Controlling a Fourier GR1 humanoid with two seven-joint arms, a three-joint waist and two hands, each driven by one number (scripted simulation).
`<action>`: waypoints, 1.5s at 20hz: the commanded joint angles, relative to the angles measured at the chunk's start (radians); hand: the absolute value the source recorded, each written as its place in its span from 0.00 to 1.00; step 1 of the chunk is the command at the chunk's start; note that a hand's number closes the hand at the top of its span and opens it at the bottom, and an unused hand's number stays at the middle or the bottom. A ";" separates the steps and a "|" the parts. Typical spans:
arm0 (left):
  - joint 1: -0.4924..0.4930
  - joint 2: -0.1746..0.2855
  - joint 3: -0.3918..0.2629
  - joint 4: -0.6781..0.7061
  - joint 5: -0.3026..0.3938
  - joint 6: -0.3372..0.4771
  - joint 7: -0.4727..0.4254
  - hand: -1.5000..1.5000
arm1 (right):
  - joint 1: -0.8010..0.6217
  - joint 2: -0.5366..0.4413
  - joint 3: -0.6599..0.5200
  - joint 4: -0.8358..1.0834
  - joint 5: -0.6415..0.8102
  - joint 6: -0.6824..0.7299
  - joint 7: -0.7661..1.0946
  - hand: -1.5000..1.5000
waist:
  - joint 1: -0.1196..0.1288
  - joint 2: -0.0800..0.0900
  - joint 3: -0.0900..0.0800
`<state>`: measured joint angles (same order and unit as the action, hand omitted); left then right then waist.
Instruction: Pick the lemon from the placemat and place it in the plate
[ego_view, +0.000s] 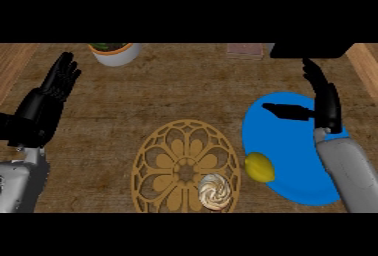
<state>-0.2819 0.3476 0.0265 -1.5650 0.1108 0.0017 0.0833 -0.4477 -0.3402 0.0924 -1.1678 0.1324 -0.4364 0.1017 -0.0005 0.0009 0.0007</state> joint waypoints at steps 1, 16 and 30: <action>-0.007 0.007 0.014 -0.022 0.002 -0.011 0.032 0.50 | 0.099 -0.018 -0.096 -0.089 -0.098 0.034 -0.067 0.00 | -0.007 -0.003 0.000; 0.073 -0.026 0.029 -0.088 -0.024 -0.028 0.015 0.50 | 0.461 -0.217 -0.494 -0.154 -0.418 0.414 -0.307 0.00 | -0.004 -0.002 0.000; 0.050 -0.097 0.009 -0.076 -0.100 -0.011 0.021 0.50 | 0.630 -0.319 -0.714 0.031 -0.425 0.701 -0.549 0.00 | -0.005 -0.002 0.000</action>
<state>-0.2396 0.2924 0.0661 -1.6230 0.0611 -0.0448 0.1031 0.1479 -0.6551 -0.5798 -1.1776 -0.3103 0.2189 -0.3751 -0.0052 -0.0006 0.0002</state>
